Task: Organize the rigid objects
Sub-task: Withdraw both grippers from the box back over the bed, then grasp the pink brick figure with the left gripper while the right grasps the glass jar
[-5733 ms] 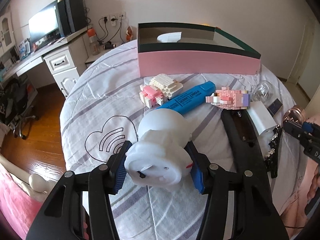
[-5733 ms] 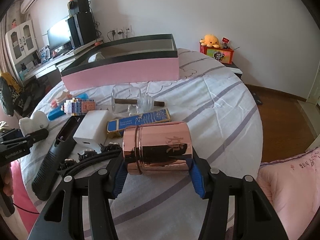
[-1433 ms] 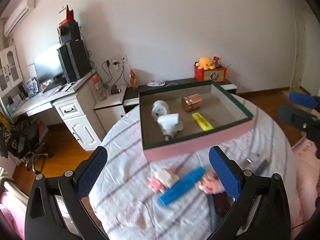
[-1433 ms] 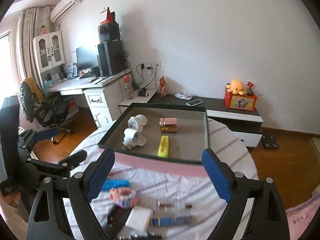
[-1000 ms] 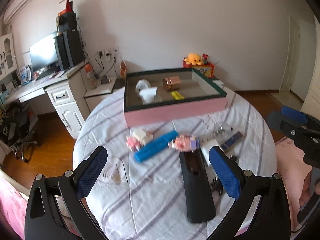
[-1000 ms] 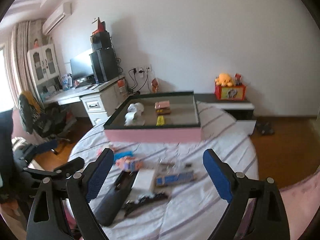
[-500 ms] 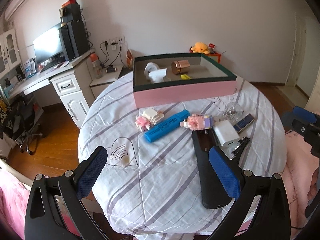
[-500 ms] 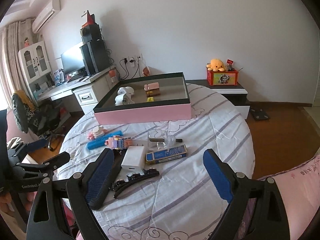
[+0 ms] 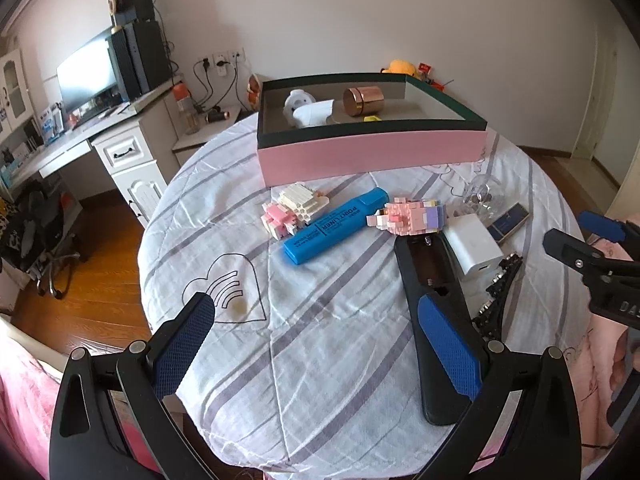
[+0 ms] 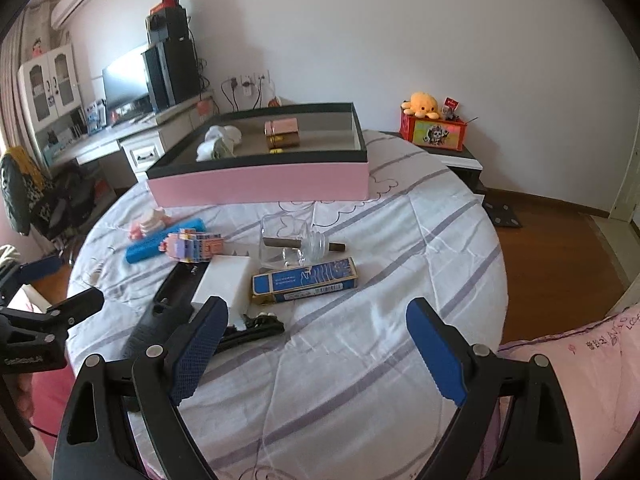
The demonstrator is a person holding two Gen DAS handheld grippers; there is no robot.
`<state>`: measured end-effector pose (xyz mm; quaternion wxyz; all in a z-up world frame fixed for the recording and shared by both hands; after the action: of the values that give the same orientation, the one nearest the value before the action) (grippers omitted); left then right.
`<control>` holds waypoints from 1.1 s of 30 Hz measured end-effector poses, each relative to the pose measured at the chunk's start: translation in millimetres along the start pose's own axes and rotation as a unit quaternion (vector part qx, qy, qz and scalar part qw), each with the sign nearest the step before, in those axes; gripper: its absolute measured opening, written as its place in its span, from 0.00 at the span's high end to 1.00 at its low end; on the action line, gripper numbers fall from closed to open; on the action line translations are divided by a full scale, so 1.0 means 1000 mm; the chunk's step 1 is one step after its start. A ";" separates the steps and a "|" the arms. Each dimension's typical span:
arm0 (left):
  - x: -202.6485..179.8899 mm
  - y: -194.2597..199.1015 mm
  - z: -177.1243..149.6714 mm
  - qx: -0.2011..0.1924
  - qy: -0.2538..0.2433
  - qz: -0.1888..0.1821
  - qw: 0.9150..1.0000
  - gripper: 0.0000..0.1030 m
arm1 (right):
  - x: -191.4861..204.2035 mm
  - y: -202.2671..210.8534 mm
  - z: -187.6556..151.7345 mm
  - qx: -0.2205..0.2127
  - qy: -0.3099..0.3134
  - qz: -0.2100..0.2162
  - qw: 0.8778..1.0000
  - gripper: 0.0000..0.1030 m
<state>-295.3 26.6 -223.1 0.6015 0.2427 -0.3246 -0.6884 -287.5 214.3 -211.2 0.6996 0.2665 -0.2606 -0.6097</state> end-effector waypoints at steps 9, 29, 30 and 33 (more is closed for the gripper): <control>-0.001 -0.020 0.007 0.013 -0.011 0.008 1.000 0.00 | 0.004 -0.050 0.026 0.029 0.004 0.013 0.999 0.10; -0.049 -0.056 0.043 0.026 -0.027 -0.024 0.999 0.00 | -0.039 -0.083 0.031 0.048 -0.013 0.025 0.998 0.26; -0.052 -0.059 0.044 0.027 -0.027 -0.025 0.999 0.00 | -0.044 -0.084 0.031 0.046 -0.022 0.030 0.998 0.26; -0.056 -0.067 0.048 0.037 -0.017 -0.021 0.999 0.00 | -0.050 -0.085 0.032 0.042 -0.042 0.050 0.997 0.26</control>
<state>-366.0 93.8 -243.6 0.5724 0.2593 -0.3547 -0.6923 -376.4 252.8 -249.2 0.7060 0.2567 -0.3282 -0.5726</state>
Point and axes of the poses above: each gripper's, at about its wrist camera, not at the fingertips, and y roughly against the way its jaws point, x to its left, z to its top, the point moved 4 cm from there along -y, roughly the way its jaws point, and after that the axes turned 1 degree about x, right-handed, at the moved point
